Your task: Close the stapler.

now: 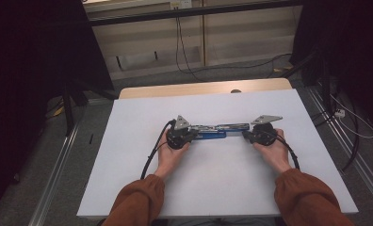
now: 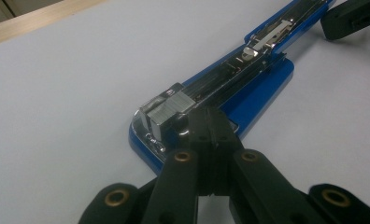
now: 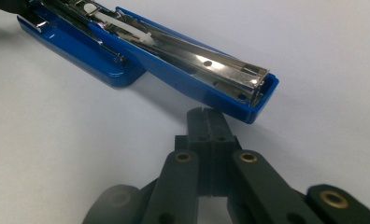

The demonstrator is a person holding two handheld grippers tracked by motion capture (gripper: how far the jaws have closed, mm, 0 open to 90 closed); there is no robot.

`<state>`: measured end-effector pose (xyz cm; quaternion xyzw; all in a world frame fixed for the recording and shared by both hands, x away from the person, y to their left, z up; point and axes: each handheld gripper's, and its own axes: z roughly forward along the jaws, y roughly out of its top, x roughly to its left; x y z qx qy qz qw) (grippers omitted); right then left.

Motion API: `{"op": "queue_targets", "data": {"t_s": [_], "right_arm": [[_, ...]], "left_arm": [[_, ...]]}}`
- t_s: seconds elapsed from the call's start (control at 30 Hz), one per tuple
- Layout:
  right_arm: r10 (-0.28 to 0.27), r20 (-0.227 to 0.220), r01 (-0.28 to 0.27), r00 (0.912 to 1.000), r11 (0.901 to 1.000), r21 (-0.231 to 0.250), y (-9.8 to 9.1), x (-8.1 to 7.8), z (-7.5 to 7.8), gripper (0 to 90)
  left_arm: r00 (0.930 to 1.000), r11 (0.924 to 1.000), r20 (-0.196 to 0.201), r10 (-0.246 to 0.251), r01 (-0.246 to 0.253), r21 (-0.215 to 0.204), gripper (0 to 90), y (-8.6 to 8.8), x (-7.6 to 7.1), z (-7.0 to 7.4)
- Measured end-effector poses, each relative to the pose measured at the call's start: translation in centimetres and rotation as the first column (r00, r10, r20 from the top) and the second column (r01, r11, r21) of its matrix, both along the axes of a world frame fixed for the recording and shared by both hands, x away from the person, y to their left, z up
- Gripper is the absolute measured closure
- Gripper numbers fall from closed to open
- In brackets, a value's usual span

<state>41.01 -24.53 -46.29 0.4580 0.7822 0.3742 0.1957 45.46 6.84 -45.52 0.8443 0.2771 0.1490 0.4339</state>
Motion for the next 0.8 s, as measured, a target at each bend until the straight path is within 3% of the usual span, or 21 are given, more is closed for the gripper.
{"op": "queue_targets", "data": {"t_s": [0.8], "right_arm": [[0.012,0.019,-0.012,0.9997,0.9997,0.019,0.20,-0.10,0.28,90.0]], "left_arm": [[1.0000,1.0000,0.001,0.001,-0.001,0.000,90.0,0.01,-0.02,-0.02]]}}
